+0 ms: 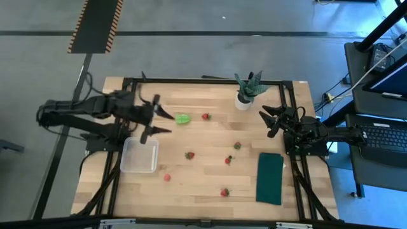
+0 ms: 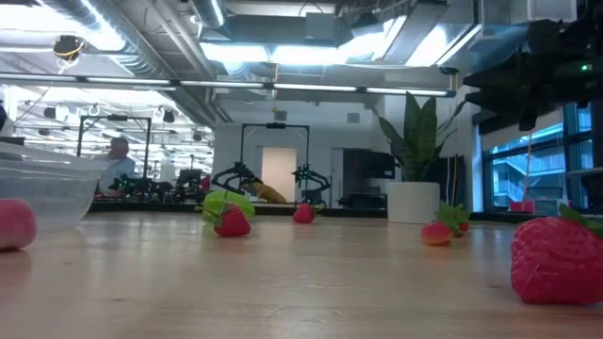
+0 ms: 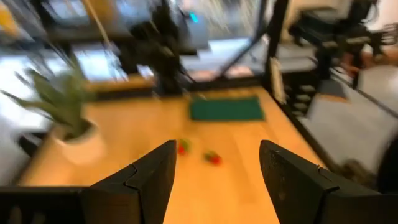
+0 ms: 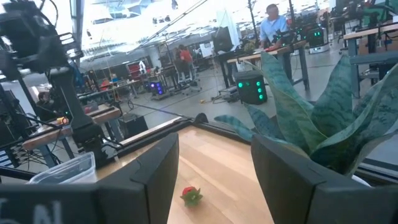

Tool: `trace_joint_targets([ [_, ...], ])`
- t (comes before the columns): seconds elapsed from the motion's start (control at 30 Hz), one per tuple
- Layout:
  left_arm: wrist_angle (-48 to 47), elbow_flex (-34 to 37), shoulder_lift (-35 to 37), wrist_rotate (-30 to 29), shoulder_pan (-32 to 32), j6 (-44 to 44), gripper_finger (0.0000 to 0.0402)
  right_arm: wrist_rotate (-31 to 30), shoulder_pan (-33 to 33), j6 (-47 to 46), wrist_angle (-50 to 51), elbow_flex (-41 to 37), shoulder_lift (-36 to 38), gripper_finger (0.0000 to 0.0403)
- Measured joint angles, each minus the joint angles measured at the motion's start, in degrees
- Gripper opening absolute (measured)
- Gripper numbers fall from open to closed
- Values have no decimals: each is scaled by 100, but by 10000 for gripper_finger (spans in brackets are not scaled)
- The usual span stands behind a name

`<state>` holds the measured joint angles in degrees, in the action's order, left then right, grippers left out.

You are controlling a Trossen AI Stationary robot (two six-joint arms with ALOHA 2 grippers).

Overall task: Pick and placing Produce into tupperware
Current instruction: Put the pink peach into the transparent bin

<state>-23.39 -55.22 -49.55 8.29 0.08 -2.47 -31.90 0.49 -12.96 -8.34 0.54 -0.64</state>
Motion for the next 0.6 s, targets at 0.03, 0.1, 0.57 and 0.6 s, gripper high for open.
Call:
trace_joint_targets([
  [0.03,-148,-202,-227,-16,-139,189,224,0,0,0,0,0,0,204],
  [0.1,-399,-549,-636,-122,-448,561,224,-2,0,5,0,0,0,204],
  [0.57,-2549,-1583,-3185,-898,-2412,2734,215,-2,2,139,7,0,0,204],
  [0.6,-2556,-1583,-3330,-875,-2497,2742,213,-4,2,186,7,0,0,204],
])
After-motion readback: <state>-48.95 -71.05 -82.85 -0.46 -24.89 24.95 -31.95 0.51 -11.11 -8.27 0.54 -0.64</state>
